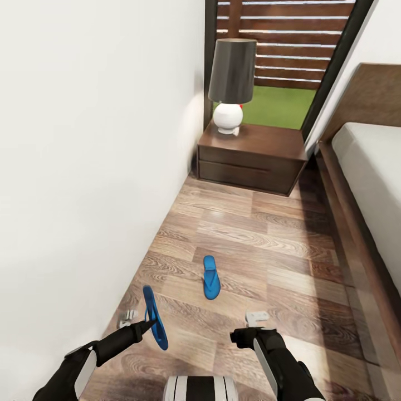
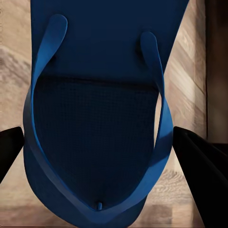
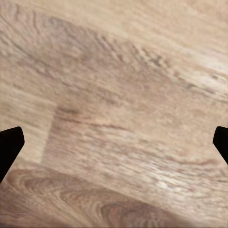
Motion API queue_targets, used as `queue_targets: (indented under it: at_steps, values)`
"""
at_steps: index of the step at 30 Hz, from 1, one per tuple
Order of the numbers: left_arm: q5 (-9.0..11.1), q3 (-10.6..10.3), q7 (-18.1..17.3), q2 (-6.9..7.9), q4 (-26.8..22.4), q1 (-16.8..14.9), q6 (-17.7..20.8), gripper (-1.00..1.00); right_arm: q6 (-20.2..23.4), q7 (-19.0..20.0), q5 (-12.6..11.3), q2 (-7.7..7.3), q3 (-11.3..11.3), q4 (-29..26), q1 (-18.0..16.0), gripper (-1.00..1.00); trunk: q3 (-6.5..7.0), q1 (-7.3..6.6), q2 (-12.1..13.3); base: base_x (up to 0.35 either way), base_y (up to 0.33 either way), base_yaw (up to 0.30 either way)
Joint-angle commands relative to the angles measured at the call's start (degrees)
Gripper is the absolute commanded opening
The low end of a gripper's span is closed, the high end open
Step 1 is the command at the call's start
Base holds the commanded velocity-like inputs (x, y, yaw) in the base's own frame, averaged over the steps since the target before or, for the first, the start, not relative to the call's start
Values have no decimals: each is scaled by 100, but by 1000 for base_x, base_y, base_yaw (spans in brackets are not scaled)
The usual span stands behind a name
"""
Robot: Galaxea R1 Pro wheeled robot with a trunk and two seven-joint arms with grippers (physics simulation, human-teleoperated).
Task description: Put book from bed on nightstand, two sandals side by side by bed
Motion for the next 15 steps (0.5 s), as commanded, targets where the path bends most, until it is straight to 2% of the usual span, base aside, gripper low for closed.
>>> queue_targets:
  at_steps: [1,3,6,8,11,15]
  values:
    - [43,9,-22,-1,-3,-3,62,-100,38,8,27,-3,6,-16,-1,100,-27,1,-3,0,0,0]
    - [43,9,-39,-1,0,-3,62,-100,48,57,-84,-7,4,-42,-1,100,-71,6,-6,0,0,0]
    - [50,12,-76,6,-3,-3,66,-100,57,363,-457,-9,1,-147,-1,100,-137,14,-10,0,0,0]
    - [56,15,-99,7,-4,-3,80,-100,61,506,-602,-8,3,-186,-1,100,-182,19,-13,0,0,0]
    - [63,17,-163,8,-5,-3,97,-100,63,573,-670,-9,5,-205,-1,100,-182,19,-13,0,0,0]
    - [69,26,-738,16,-6,-3,114,-100,63,606,-702,-9,5,-220,-1,100,-182,19,-13,0,0,0]
